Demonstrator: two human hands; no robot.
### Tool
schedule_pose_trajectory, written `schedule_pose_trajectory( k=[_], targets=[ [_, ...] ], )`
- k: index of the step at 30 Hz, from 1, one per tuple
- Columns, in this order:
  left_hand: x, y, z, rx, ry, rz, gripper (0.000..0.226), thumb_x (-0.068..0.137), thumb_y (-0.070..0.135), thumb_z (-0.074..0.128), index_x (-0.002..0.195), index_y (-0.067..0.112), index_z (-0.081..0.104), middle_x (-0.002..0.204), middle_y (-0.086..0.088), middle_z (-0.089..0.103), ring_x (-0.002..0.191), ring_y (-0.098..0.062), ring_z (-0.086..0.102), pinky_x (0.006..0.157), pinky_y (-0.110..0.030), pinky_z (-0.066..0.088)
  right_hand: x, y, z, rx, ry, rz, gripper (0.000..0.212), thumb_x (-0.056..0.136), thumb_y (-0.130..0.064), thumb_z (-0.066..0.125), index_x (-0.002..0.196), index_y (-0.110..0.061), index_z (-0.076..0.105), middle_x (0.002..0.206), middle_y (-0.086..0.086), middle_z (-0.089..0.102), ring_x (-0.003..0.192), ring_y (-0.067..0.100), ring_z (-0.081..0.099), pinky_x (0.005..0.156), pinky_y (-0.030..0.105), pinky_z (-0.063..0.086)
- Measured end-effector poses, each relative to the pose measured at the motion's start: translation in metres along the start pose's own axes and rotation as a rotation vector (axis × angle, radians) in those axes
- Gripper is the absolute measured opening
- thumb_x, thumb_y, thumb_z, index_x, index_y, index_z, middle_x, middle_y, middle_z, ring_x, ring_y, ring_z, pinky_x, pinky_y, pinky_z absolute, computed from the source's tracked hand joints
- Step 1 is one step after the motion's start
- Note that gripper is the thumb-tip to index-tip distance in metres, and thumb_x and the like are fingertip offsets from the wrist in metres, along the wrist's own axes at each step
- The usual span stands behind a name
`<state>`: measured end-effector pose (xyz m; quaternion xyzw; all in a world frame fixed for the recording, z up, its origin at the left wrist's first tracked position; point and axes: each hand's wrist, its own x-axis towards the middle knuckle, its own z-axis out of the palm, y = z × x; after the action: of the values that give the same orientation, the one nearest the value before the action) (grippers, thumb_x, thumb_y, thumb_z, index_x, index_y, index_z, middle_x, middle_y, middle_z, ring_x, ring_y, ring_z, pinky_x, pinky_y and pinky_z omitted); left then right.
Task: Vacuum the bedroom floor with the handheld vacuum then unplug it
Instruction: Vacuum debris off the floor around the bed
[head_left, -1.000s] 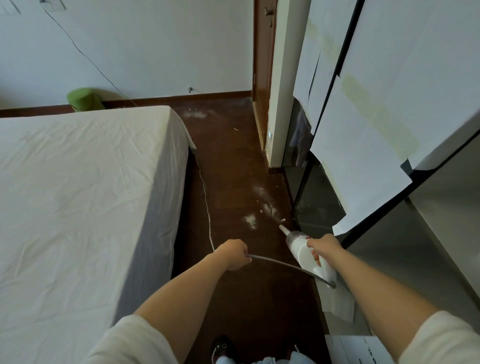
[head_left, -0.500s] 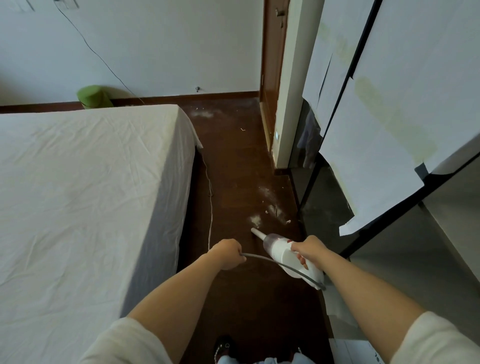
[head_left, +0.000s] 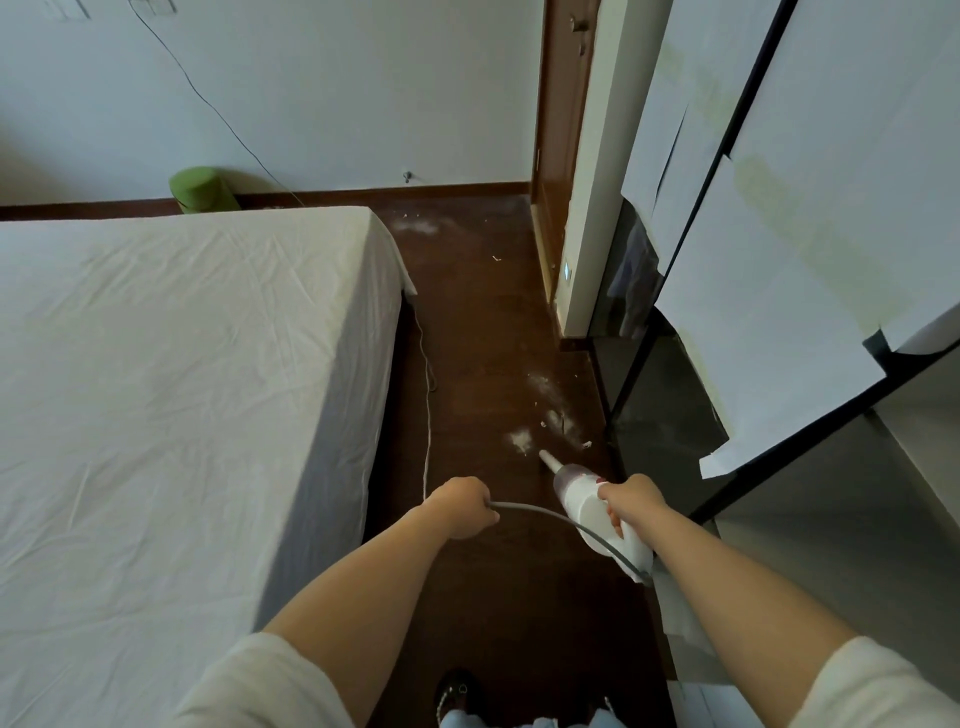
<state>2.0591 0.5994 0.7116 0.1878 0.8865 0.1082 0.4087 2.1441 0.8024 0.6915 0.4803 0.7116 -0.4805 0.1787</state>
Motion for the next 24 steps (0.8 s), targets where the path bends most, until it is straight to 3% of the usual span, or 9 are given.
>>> schedule_pose_trajectory(
  k=[4, 7, 13, 24],
  targets=[
    [0.000, -0.003, 0.000, 0.011, -0.005, 0.009, 0.027, 0.095, 0.030, 0.053, 0.110, 0.010, 0.062, 0.111, -0.008, 0.063, 0.103, -0.022, 0.060, 0.084, -0.029, 0.047, 0.001, 0.000, -0.004, 0.000, 0.018, 0.029, 0.022, 0.097, -0.018, 0.049, 0.083, -0.001, 0.055, 0.060, 0.007, 0.052, 0.061, 0.020, 0.050, 0.080, 0.035, 0.044],
    [0.000, -0.007, 0.000, 0.010, -0.015, 0.013, 0.027, 0.095, 0.030, 0.052, 0.109, 0.010, 0.062, 0.110, -0.008, 0.063, 0.102, -0.022, 0.060, 0.082, -0.028, 0.047, 0.001, -0.002, -0.004, -0.001, 0.011, 0.035, 0.021, 0.096, -0.017, 0.050, 0.083, -0.001, 0.054, 0.058, 0.007, 0.051, 0.058, 0.018, 0.048, 0.076, 0.033, 0.042],
    [0.001, -0.023, -0.006, 0.005, -0.014, 0.005, 0.027, 0.095, 0.030, 0.052, 0.110, 0.011, 0.062, 0.109, -0.007, 0.063, 0.102, -0.021, 0.060, 0.081, -0.027, 0.046, -0.001, -0.012, 0.010, -0.006, -0.025, 0.034, 0.018, 0.094, -0.014, 0.052, 0.081, -0.001, 0.055, 0.058, 0.007, 0.048, 0.051, 0.017, 0.044, 0.054, 0.028, 0.037],
    [0.006, -0.047, -0.021, 0.005, 0.017, 0.007, 0.030, 0.095, 0.030, 0.052, 0.115, 0.009, 0.061, 0.114, -0.009, 0.062, 0.105, -0.022, 0.059, 0.088, -0.031, 0.048, -0.008, -0.027, 0.051, 0.017, -0.053, 0.006, 0.016, 0.091, -0.013, 0.054, 0.076, -0.007, 0.055, 0.060, 0.005, 0.049, 0.050, 0.015, 0.045, 0.050, 0.026, 0.040]
  ],
)
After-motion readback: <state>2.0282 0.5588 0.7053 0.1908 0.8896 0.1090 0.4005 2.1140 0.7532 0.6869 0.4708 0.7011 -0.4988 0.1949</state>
